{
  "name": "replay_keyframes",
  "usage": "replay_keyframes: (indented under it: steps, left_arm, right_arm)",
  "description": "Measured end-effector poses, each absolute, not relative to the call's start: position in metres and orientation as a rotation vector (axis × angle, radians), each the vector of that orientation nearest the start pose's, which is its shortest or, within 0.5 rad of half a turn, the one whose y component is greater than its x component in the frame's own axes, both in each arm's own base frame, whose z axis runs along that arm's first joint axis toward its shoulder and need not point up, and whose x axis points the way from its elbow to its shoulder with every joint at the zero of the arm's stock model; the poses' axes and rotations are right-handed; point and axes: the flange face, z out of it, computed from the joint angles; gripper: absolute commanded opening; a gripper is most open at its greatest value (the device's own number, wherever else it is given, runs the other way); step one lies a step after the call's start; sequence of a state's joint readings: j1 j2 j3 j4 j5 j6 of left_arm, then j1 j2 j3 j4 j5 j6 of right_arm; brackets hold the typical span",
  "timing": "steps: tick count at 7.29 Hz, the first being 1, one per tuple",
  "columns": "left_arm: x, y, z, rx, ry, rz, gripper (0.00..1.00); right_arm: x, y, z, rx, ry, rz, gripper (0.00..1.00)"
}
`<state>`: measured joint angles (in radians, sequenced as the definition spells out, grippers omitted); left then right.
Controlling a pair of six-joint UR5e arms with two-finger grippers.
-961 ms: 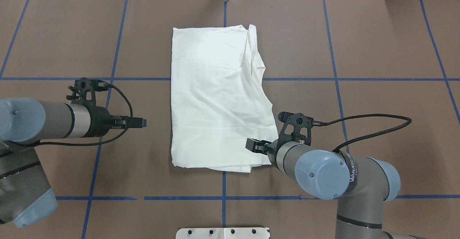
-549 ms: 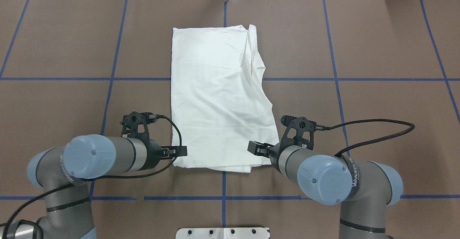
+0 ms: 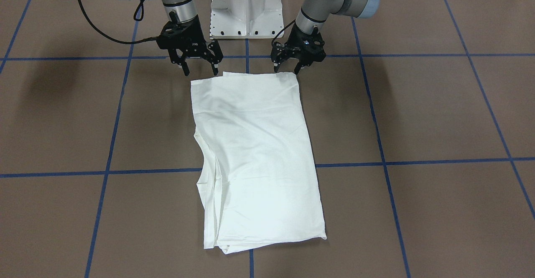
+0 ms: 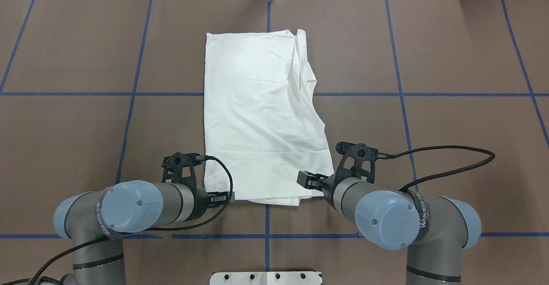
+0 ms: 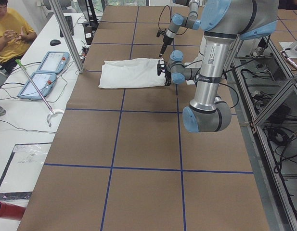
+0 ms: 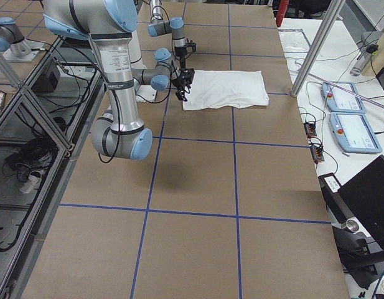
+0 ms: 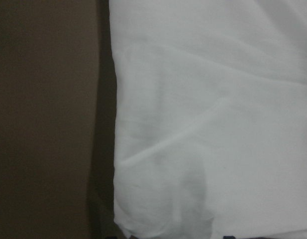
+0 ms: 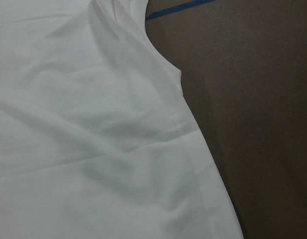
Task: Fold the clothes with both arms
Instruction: 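Lower both grippers to the shirt corners nearest the robot, then grasp the near shirt edge with both grippers, adjusting the right gripper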
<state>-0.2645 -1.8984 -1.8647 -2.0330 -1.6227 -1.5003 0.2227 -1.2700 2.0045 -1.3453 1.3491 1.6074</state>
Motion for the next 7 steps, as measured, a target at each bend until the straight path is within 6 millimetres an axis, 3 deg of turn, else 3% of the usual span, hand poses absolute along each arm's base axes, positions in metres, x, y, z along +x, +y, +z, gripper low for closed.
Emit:
replay_keyframes:
  steps: [3,5,7]
  left_arm:
    - [0.523,-0.307,0.299,0.17,1.063,-0.177,0.75]
    - [0.525,-0.31,0.299,0.178,1.059,-0.163,0.73]
    - [0.53,-0.305,0.299,0.174,1.06,-0.15,0.47]
  right_arm:
    - [-0.508,-0.271,0.28,0.296,-0.936,0.341,1.0]
    - [-0.51,-0.268,0.281,0.291,-0.935,0.339,1.0]
    - [-0.512,-0.266,0.282,0.282,-0.934,0.346,1.0]
